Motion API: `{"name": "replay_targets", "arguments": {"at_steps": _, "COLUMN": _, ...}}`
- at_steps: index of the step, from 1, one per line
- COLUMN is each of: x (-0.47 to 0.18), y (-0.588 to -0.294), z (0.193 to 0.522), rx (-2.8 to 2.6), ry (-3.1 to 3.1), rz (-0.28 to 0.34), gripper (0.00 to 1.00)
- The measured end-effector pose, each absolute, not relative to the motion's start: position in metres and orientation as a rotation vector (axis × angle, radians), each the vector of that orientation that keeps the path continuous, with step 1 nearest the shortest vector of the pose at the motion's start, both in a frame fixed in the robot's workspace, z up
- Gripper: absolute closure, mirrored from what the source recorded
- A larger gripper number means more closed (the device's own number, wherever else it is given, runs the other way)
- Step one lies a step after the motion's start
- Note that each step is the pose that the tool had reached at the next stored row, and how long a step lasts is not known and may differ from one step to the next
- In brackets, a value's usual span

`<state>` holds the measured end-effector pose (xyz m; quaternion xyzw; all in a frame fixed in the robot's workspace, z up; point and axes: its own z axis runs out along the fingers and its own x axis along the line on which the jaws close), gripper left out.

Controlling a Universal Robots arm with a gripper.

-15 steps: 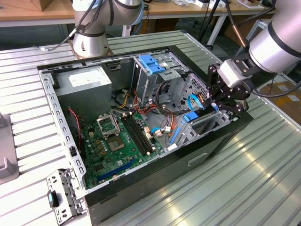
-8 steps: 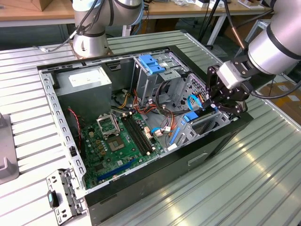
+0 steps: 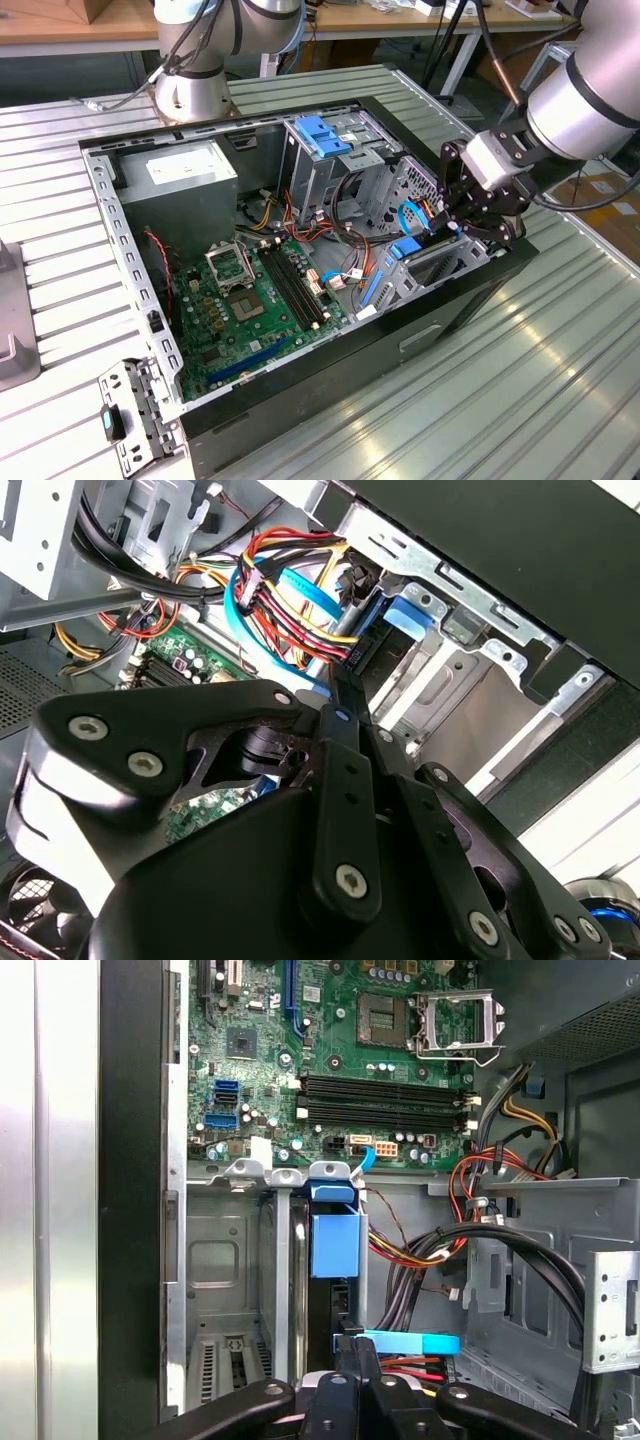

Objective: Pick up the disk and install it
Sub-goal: 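Insert the second disk wire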

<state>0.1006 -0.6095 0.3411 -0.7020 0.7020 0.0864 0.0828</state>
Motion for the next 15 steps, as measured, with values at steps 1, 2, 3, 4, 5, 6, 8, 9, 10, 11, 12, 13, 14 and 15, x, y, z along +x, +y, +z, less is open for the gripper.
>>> {"name": "replay_targets", "arguments": {"at_steps": 1, "x": 0.101, "y": -0.609, "z": 0.343, "rx": -2.097, "ry": 2.096, "rz": 0.258, "gripper": 0.9}}
{"name": "replay_targets", "arguments": {"at_steps": 2, "x": 0.101, "y": -0.609, "z": 0.345, "rx": -2.097, "ry": 2.097, "rz": 0.258, "gripper": 0.9}}
{"name": "replay_targets", "arguments": {"at_steps": 3, "x": 0.102, "y": -0.609, "z": 0.345, "rx": -2.097, "ry": 2.096, "rz": 0.258, "gripper": 0.9}}
{"name": "replay_targets", "arguments": {"at_steps": 4, "x": 0.104, "y": -0.609, "z": 0.347, "rx": -2.097, "ry": 2.097, "rz": 0.258, "gripper": 0.9}}
{"name": "replay_targets", "arguments": {"at_steps": 5, "x": 0.105, "y": -0.609, "z": 0.348, "rx": -2.097, "ry": 2.097, "rz": 0.257, "gripper": 0.9}}
{"name": "replay_targets", "arguments": {"at_steps": 6, "x": 0.106, "y": -0.609, "z": 0.35, "rx": -2.097, "ry": 2.097, "rz": 0.257, "gripper": 0.9}}
{"name": "replay_targets", "arguments": {"at_steps": 8, "x": 0.108, "y": -0.609, "z": 0.353, "rx": -2.097, "ry": 2.097, "rz": 0.257, "gripper": 0.9}}
{"name": "replay_targets", "arguments": {"at_steps": 9, "x": 0.11, "y": -0.609, "z": 0.354, "rx": -2.097, "ry": 2.097, "rz": 0.257, "gripper": 0.9}}
{"name": "replay_targets", "arguments": {"at_steps": 10, "x": 0.112, "y": -0.609, "z": 0.355, "rx": -2.097, "ry": 2.097, "rz": 0.258, "gripper": 0.9}}
{"name": "replay_targets", "arguments": {"at_steps": 11, "x": 0.117, "y": -0.609, "z": 0.357, "rx": -2.097, "ry": 2.097, "rz": 0.258, "gripper": 0.9}}
{"name": "replay_targets", "arguments": {"at_steps": 12, "x": 0.12, "y": -0.609, "z": 0.358, "rx": -2.097, "ry": 2.097, "rz": 0.258, "gripper": 0.9}}
{"name": "replay_targets", "arguments": {"at_steps": 13, "x": 0.123, "y": -0.609, "z": 0.359, "rx": -2.097, "ry": 2.097, "rz": 0.258, "gripper": 0.9}}
{"name": "replay_targets", "arguments": {"at_steps": 14, "x": 0.125, "y": -0.609, "z": 0.36, "rx": -2.097, "ry": 2.097, "rz": 0.259, "gripper": 0.9}}
{"name": "replay_targets", "arguments": {"at_steps": 15, "x": 0.128, "y": -0.609, "z": 0.361, "rx": -2.097, "ry": 2.097, "rz": 0.259, "gripper": 0.9}}
